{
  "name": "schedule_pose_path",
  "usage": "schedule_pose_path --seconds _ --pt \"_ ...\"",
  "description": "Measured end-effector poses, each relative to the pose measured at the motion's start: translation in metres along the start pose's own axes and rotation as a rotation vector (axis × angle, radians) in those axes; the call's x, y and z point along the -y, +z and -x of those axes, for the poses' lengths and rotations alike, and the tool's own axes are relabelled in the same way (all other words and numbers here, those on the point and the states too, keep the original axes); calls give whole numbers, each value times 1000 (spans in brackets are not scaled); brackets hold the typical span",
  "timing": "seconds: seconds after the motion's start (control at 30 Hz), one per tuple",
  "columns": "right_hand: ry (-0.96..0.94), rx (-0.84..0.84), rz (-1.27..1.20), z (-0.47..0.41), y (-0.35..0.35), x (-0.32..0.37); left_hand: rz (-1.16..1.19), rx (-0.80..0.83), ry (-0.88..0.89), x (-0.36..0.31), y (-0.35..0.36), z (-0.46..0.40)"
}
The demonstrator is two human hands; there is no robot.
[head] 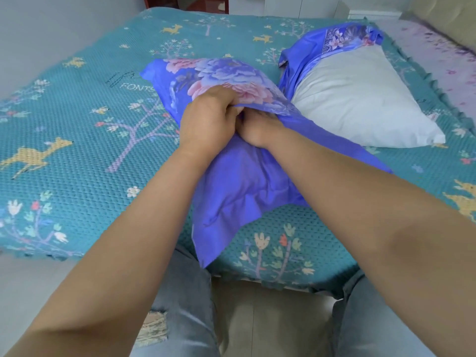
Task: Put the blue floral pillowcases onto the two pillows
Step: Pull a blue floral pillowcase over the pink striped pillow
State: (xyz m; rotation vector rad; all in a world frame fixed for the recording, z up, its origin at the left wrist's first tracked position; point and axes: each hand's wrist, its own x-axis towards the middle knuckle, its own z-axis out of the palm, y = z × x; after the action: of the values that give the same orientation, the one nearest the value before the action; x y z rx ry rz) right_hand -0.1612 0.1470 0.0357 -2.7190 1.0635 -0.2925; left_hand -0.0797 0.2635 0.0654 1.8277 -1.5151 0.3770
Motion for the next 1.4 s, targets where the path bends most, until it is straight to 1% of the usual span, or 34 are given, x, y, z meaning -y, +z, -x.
schedule_pose_path --seconds 0.1,0.27,0.37,0.47,0.53,0.6,0.67,0.77,0.83,0.87,0.9,0.93,0.97,1.0,1.03,1.07,1.1,1.13,1.17,1.2,1.3,1.33,1.37,1.4 --pt "19 47 72 18 19 6 12 -30 -118 19 -2 3" --pt "-35 -8 99 68 24 -8 97 40 -182 21 4 8" --pt "21 -13 46 74 16 -31 74 80 -173 10 7 13" --pt "121 58 25 67 8 -42 27 120 -148 0 10 18" --pt "119 86 12 65 8 -38 -14 143 -161 1 12 23" --pt "53 27 -27 72 8 -36 -4 180 -190 8 15 31" --pt "-7 -78 -83 83 6 -45 13 193 -157 20 21 48" --pt "19 -177 -143 103 5 -81 4 184 -124 40 26 77" --pt "116 -153 -248 118 9 -108 97 171 -201 56 28 89" --pt "176 -125 -295 124 9 -119 203 157 -308 62 27 92" --pt "247 -114 -328 129 8 -127 353 124 -460 64 25 91" --pt "324 -141 -346 132 5 -131 504 86 -649 64 24 91" --pt "387 -227 -341 132 1 -130 637 86 -837 62 23 91" --pt "419 -338 -335 132 -4 -124 739 116 -989 57 22 92" --pt "389 -420 -330 131 -8 -116 825 169 -1093 53 22 94" --pt "316 -415 -299 132 -7 -105 923 250 -1171 49 23 97" --pt "255 -320 -241 132 -4 -96 1023 338 -1211 44 21 98" --pt "265 -170 -202 135 4 -90 1096 411 -1236 40 19 100" --pt "339 -50 -196 141 13 -92 1142 461 -1249 35 16 101" --pt "433 -13 -216 146 21 -100 1160 489 -1253 34 15 102" --pt "729 -125 -387 165 34 -131 1228 482 -1220 28 10 107" --pt "804 -151 -411 170 36 -134 1271 495 -1198 23 9 110" --pt "838 -177 -422 175 38 -134 1329 504 -1172 14 7 112" --pt "834 -207 -443 179 37 -131 1376 480 -1149 5 7 114"
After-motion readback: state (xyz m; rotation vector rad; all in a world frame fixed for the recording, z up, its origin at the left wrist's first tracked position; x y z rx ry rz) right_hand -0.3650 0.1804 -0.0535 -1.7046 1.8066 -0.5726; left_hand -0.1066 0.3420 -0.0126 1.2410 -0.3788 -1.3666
